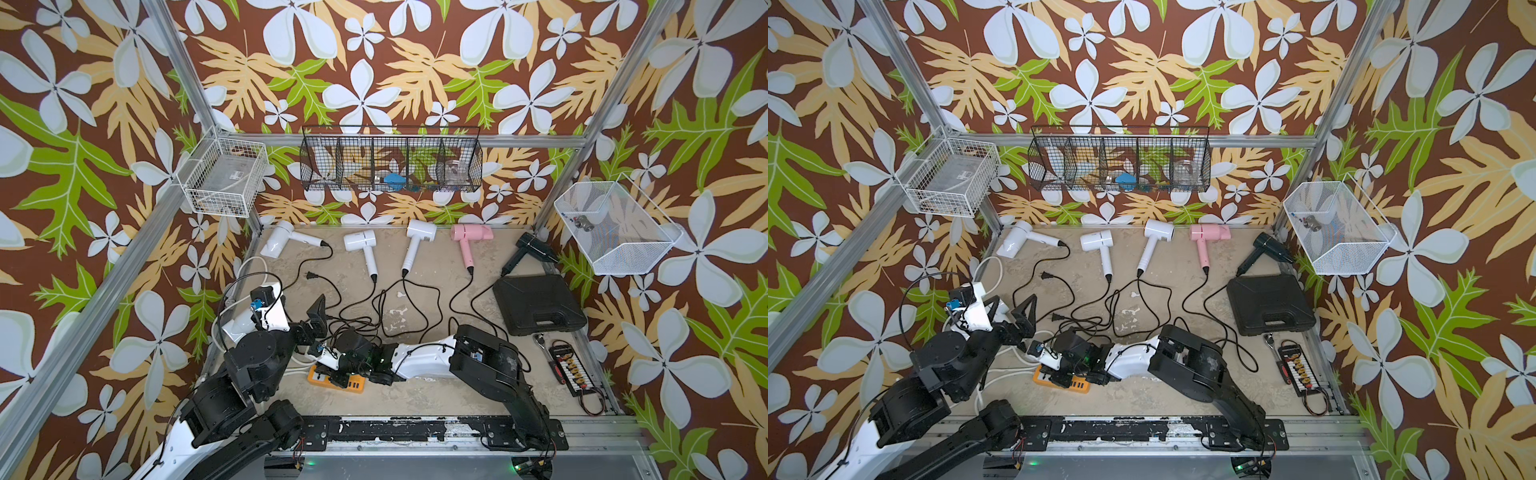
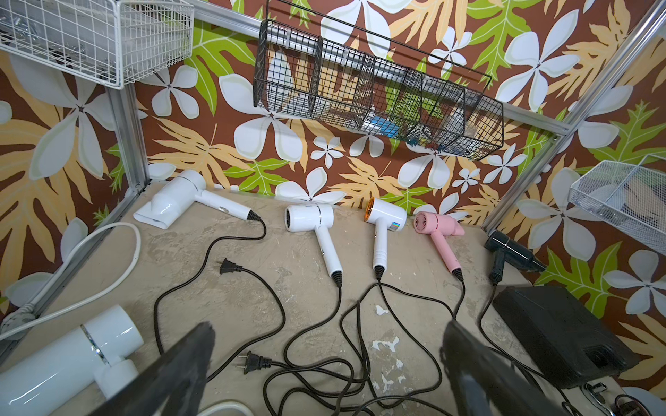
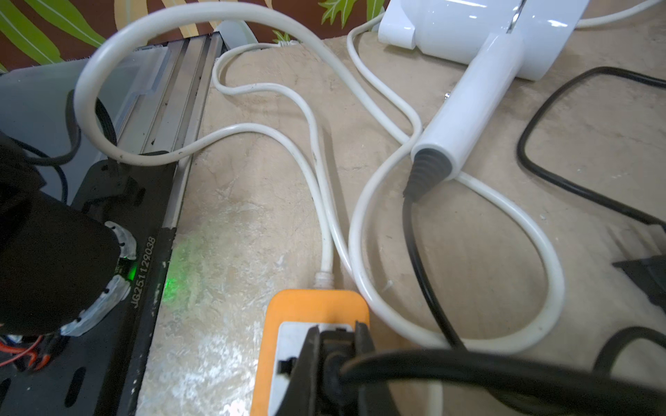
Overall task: Charge the blow dryers
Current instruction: Insert the plug into the socket.
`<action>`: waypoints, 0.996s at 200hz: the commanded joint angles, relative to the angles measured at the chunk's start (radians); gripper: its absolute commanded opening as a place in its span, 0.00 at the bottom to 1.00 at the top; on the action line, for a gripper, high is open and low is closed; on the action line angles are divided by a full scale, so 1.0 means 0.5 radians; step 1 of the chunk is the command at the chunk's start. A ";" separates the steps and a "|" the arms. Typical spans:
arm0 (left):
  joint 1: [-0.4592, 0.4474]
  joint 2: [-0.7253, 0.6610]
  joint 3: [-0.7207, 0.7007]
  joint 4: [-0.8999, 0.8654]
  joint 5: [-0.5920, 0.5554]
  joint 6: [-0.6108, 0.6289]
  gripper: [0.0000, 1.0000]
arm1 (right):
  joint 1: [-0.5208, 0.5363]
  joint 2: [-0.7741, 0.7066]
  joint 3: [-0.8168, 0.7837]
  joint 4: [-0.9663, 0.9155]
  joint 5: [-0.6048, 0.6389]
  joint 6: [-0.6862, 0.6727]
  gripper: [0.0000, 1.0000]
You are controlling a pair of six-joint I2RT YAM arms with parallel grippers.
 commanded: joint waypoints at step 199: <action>0.008 0.001 -0.005 0.018 0.006 0.012 1.00 | -0.038 0.068 -0.279 -1.132 0.250 0.024 0.00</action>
